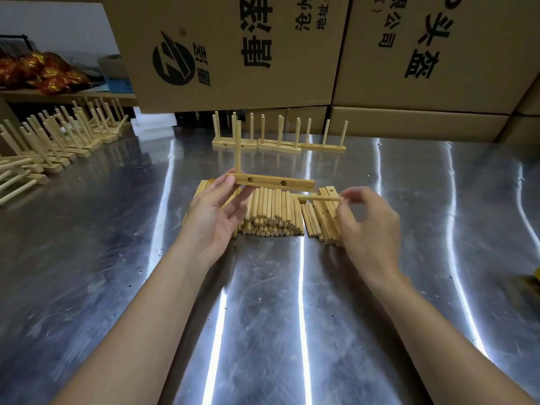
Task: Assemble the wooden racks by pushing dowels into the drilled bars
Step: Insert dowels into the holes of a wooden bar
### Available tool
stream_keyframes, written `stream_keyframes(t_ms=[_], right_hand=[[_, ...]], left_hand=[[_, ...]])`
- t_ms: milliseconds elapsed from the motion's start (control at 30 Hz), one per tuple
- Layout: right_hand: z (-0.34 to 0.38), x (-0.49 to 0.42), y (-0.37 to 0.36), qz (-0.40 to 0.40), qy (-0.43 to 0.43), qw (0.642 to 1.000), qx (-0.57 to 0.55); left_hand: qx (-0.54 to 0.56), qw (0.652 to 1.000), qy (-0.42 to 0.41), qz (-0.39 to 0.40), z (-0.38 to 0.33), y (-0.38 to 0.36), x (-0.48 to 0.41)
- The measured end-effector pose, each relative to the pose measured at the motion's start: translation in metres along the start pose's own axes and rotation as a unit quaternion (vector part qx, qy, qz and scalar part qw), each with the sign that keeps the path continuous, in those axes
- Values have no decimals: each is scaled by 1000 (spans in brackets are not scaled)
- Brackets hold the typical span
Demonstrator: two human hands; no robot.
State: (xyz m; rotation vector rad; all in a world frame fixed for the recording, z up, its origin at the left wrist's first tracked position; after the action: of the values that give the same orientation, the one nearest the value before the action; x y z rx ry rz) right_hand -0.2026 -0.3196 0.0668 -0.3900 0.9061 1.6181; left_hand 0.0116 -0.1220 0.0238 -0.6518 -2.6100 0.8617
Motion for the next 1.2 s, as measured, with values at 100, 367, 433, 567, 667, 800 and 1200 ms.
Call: stream_keyframes(t_ms=[100, 367, 433, 567, 667, 800, 1200], right_hand=[[-11, -7, 0, 42, -143, 953, -265], [6, -5, -4, 75, -147, 916, -365], [8, -3, -5, 82, -136, 920, -359], [19, 0, -4, 94, -102, 928, -346], [36, 6, -5, 113, -55, 935, -332], [54, 18, -10, 145, -5, 944, -297], [67, 28, -14, 176, 57, 952, -243]], left_hand=[[16, 999, 32, -5, 4, 1, -2], [40, 995, 96, 8, 22, -16, 4], [43, 994, 103, 9, 24, -19, 7], [30, 995, 100, 6, 27, -21, 10], [-8, 997, 76, -1, 27, -21, 11], [-59, 998, 38, -5, 24, -22, 14], [-82, 996, 7, -36, 19, -14, 12]])
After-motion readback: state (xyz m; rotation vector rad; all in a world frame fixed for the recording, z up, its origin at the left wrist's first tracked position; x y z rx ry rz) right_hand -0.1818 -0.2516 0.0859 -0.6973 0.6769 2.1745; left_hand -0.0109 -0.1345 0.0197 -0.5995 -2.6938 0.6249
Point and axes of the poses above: each hand's wrist, its own x-axis away from the middle knuckle, its own y-axis out of the back of the hand, z = x × y, the point moved 10 cm from there along -x, towards the middle knuckle, and after that the axes turned 9 degrees about -z, right-handed, at the moved point
